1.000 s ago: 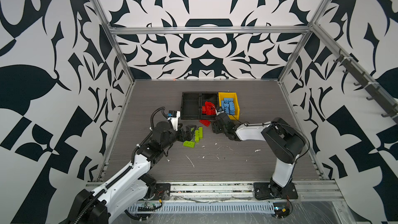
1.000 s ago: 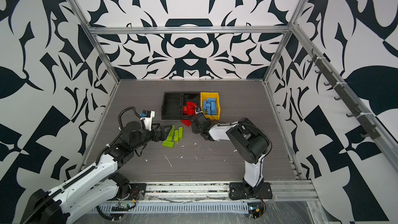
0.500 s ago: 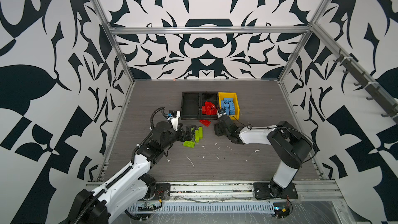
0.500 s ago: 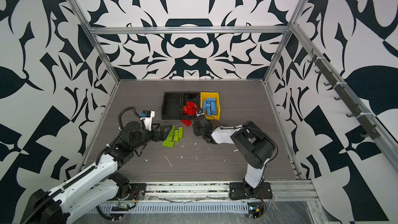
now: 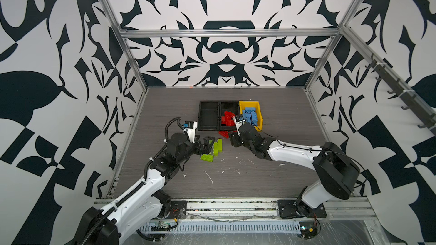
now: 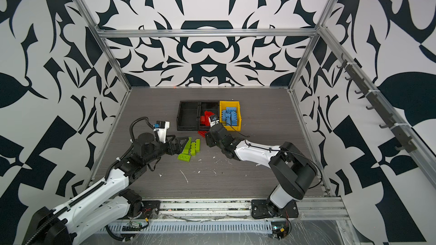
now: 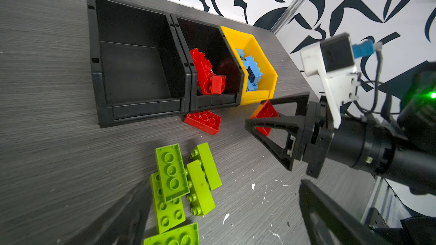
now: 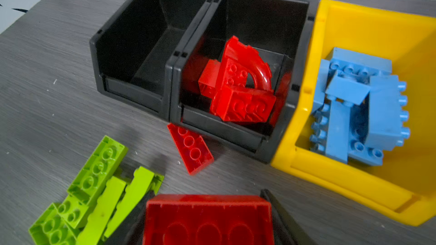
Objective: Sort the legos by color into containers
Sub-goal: 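Carry the red brick with the right gripper and release it in the black bin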
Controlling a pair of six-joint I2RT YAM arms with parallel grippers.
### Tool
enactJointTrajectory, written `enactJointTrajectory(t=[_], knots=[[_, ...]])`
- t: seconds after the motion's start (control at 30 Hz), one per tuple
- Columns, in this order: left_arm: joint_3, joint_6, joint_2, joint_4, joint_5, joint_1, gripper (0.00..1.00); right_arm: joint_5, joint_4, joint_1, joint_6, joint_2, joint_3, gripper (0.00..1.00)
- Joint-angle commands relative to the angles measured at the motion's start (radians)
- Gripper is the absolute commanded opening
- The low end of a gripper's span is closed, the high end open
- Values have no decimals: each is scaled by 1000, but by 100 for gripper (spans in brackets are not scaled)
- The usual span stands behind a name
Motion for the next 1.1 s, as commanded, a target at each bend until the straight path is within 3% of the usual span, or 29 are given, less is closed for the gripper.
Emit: enactJointTrajectory(t=[0.0, 0.33, 0.7, 0.9, 1.07], knots=[[11, -1, -5, 13, 4, 3, 100, -8, -25, -16, -45, 44, 121, 56], [11, 1, -12, 13, 0, 3, 100, -78, -62, -106, -84, 264, 412, 57], [11, -2, -8, 14, 10, 3, 100, -84, -107, -159, -88, 389, 566, 58], [11, -3, -9, 14, 10, 3, 100, -74, -150, -161, -93, 387, 579, 82], [13, -3, -6, 14, 12, 3, 100, -109, -148, -152, -94, 314, 529, 83]])
